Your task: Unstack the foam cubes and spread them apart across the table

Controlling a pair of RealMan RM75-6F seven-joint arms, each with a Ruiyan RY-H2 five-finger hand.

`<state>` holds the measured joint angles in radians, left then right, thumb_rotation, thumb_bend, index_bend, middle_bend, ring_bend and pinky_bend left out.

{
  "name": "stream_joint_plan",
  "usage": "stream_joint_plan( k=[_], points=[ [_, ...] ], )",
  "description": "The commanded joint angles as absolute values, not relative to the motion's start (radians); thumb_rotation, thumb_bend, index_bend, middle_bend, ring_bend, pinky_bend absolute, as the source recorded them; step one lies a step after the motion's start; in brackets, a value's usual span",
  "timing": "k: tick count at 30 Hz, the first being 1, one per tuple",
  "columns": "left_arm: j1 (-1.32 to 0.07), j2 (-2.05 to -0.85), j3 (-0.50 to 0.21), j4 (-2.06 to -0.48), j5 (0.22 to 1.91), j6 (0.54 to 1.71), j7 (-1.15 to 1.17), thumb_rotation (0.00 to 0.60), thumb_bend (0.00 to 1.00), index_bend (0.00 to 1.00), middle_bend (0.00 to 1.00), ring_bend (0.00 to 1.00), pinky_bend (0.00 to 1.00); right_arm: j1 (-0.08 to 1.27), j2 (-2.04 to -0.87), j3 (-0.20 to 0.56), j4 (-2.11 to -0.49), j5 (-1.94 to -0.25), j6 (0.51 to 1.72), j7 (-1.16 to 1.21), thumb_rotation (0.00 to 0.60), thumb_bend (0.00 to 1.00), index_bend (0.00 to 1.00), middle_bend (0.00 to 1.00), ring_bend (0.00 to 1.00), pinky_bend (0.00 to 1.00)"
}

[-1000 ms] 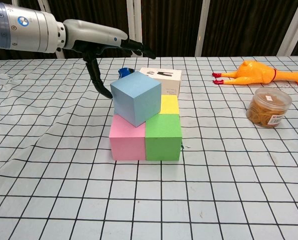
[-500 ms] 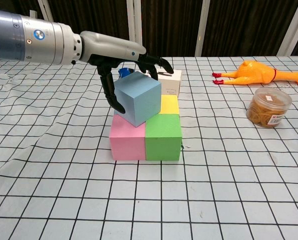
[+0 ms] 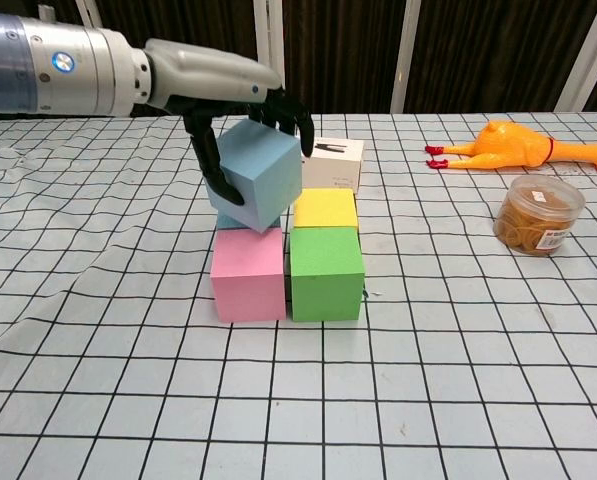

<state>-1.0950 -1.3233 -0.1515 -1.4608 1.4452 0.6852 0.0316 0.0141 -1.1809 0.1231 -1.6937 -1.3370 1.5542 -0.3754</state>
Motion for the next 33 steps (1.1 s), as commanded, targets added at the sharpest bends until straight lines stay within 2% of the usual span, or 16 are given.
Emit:
stream_joint_plan(
  k=[1,5,10,17,20,22,24,27,33],
  points=[
    [-1.032,-1.276,-0.142,-1.456,1.484,0.810,0.099,0.600,0.31,0.27,0.52,0.43,0.35,0.015,-1.179,0.122,-1.695,-1.334,1.549,-0.369,0.600,0.00,0.21,0.02,0.14,0.02],
    [-0.970,-1.231,-0.092,-1.415,1.533,0.888,0.176,0.600,0.27,0.27,0.51,0.42,0.34,0.015,-1.175,0.123,-1.695,-1.325,1.543,-0.363,0.600,0.00,0.21,0.02,0.14,0.02],
    [-0.905,-1.205,-0.045,-1.333,1.533,0.925,0.259,0.600,0.23,0.27,0.49,0.40,0.33,0.017,-1.175,0.123,-1.695,-1.322,1.537,-0.358,0.600,0.00,0.21,0.02,0.14,0.02],
    [-0.868,-1.266,-0.042,-1.144,1.469,0.905,0.341,0.600,0.19,0.27,0.46,0.39,0.32,0.024,-1.180,0.119,-1.693,-1.321,1.523,-0.360,0.600,0.00,0.21,0.02,0.14,0.02],
    [-0.875,-1.309,-0.057,-1.067,1.432,0.864,0.299,0.600,0.12,0.21,0.37,0.33,0.28,0.027,-1.182,0.120,-1.691,-1.316,1.519,-0.361,0.600,0.00,0.21,0.02,0.14,0.02],
    [-0.885,-1.329,-0.064,-1.039,1.411,0.826,0.274,0.600,0.05,0.10,0.26,0.24,0.20,0.028,-1.184,0.121,-1.690,-1.314,1.517,-0.361,0.600,0.00,0.21,0.02,0.14,0.02],
    [-0.897,-1.339,-0.067,-1.030,1.403,0.794,0.256,0.600,0.01,0.04,0.16,0.15,0.14,0.030,-1.185,0.121,-1.688,-1.311,1.514,-0.362,0.600,0.00,0.21,0.02,0.14,0.02],
    [-0.914,-1.336,-0.073,-1.056,1.392,0.751,0.216,0.600,0.00,0.01,0.06,0.03,0.07,0.032,-1.186,0.122,-1.685,-1.307,1.510,-0.363,0.600,0.00,0.21,0.02,0.14,0.02],
    [-0.929,-1.250,-0.096,-1.216,1.371,0.715,0.161,0.600,0.00,0.01,0.04,0.00,0.06,0.032,-1.177,0.117,-1.688,-1.317,1.509,-0.348,0.600,0.00,0.21,0.02,0.14,0.02]
  ],
)
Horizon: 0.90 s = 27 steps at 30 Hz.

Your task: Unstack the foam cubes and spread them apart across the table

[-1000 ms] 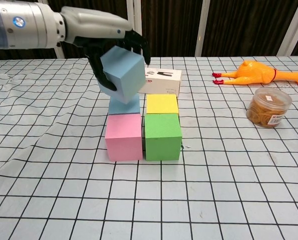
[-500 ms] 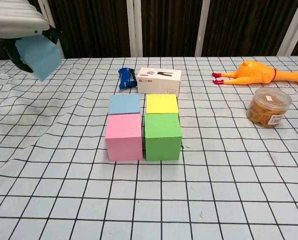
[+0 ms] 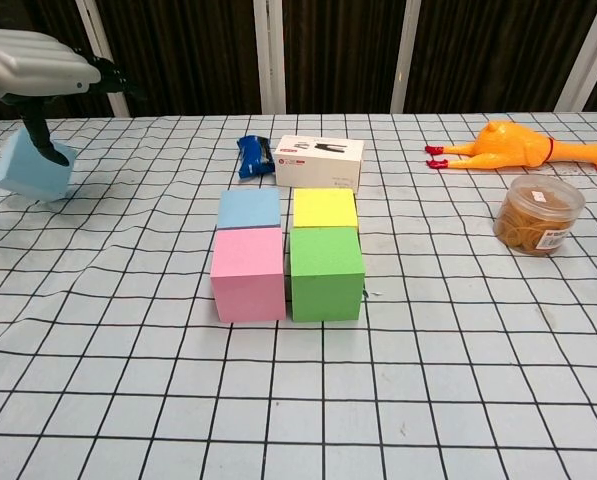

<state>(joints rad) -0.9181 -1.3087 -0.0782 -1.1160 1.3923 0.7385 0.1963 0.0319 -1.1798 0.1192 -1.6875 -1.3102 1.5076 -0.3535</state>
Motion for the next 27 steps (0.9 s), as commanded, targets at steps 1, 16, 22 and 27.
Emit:
stream_joint_plan(
  k=[1,16,22,27],
  points=[
    [-0.928,-1.223,-0.102,-1.258,1.362,0.711,0.154,0.600,0.00,0.03,0.06,0.01,0.09,0.031,-1.175,0.116,-1.688,-1.323,1.511,-0.344,0.600,0.00,0.21,0.02,0.14,0.02],
    [-0.884,-0.941,-0.039,-1.667,1.241,0.552,0.094,0.600,0.00,0.04,0.16,0.15,0.30,0.031,-1.167,0.111,-1.680,-1.341,1.511,-0.306,0.600,0.00,0.21,0.02,0.14,0.02],
    [-0.917,-0.996,-0.017,-1.670,1.173,0.502,0.160,0.600,0.00,0.02,0.11,0.12,0.29,0.030,-1.162,0.112,-1.680,-1.340,1.512,-0.296,0.600,0.00,0.21,0.02,0.14,0.02],
    [-0.957,-1.052,-0.014,-1.694,1.120,0.475,0.194,0.600,0.00,0.01,0.11,0.12,0.28,0.028,-1.159,0.114,-1.680,-1.338,1.516,-0.291,0.600,0.00,0.21,0.02,0.14,0.02]
  ],
)
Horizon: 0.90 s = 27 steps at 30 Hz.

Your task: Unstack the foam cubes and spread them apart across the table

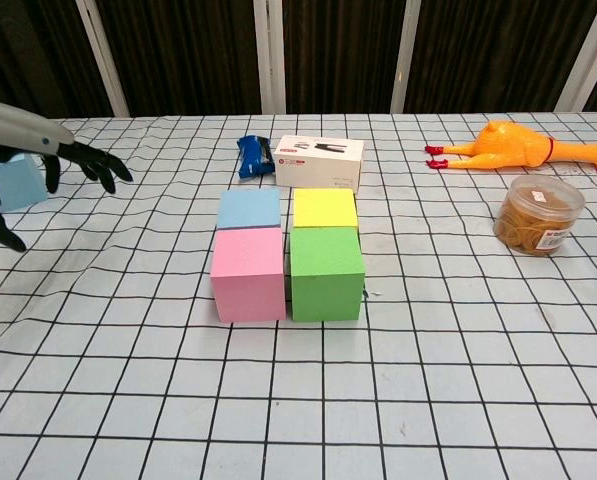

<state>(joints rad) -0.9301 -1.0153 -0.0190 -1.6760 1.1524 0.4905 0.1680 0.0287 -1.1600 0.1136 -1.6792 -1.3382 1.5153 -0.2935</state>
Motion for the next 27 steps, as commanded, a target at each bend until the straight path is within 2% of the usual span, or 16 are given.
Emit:
stream_joint_plan(
  k=[1,10,27],
  points=[
    [-0.962,-1.060,-0.014,-1.696,1.113,0.478,0.201,0.600,0.00,0.01,0.12,0.12,0.28,0.028,-1.159,0.114,-1.680,-1.338,1.516,-0.290,0.600,0.00,0.21,0.02,0.14,0.02],
    [-1.036,-1.162,0.001,-1.726,1.024,0.474,0.275,0.600,0.00,0.01,0.13,0.12,0.28,0.026,-1.156,0.114,-1.679,-1.340,1.521,-0.287,0.600,0.00,0.21,0.02,0.14,0.02],
    [-1.127,-1.344,0.016,-1.661,0.872,0.624,0.417,0.600,0.00,0.02,0.16,0.13,0.31,0.028,-1.154,0.114,-1.675,-1.334,1.511,-0.277,0.600,0.00,0.21,0.02,0.14,0.02]
  ],
)
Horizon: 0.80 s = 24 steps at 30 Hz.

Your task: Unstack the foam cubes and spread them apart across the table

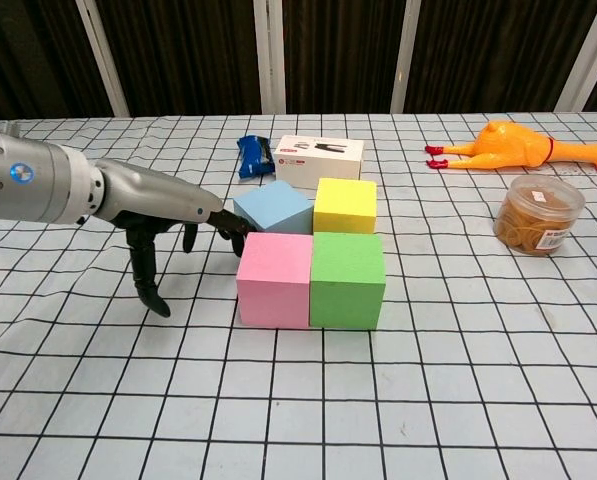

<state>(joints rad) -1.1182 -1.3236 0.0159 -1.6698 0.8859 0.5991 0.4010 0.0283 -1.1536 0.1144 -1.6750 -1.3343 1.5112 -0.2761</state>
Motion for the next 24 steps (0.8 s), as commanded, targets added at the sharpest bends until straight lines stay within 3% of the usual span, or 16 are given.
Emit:
stream_joint_plan(
  k=[1,7,17,21,24],
  points=[
    [-1.131,-1.351,0.015,-1.656,0.869,0.635,0.426,0.600,0.00,0.03,0.17,0.13,0.31,0.029,-1.154,0.114,-1.675,-1.334,1.511,-0.278,0.600,0.00,0.21,0.02,0.14,0.02],
    [-1.139,-1.412,0.003,-1.620,0.863,0.693,0.459,0.600,0.00,0.03,0.17,0.13,0.31,0.033,-1.158,0.113,-1.674,-1.329,1.501,-0.284,0.600,0.00,0.21,0.02,0.14,0.02],
    [-1.150,-1.470,-0.009,-1.588,0.871,0.671,0.443,0.600,0.00,0.04,0.18,0.13,0.31,0.034,-1.154,0.115,-1.678,-1.320,1.496,-0.284,0.600,0.00,0.21,0.02,0.14,0.02],
    [-1.144,-1.485,-0.019,-1.582,0.911,0.681,0.424,0.600,0.00,0.09,0.25,0.20,0.37,0.033,-1.152,0.115,-1.681,-1.319,1.497,-0.284,0.600,0.00,0.21,0.02,0.14,0.02],
    [-1.129,-1.504,-0.027,-1.568,0.962,0.712,0.408,0.600,0.06,0.12,0.30,0.26,0.40,0.032,-1.150,0.116,-1.682,-1.317,1.500,-0.284,0.600,0.00,0.21,0.02,0.14,0.02]
  ],
)
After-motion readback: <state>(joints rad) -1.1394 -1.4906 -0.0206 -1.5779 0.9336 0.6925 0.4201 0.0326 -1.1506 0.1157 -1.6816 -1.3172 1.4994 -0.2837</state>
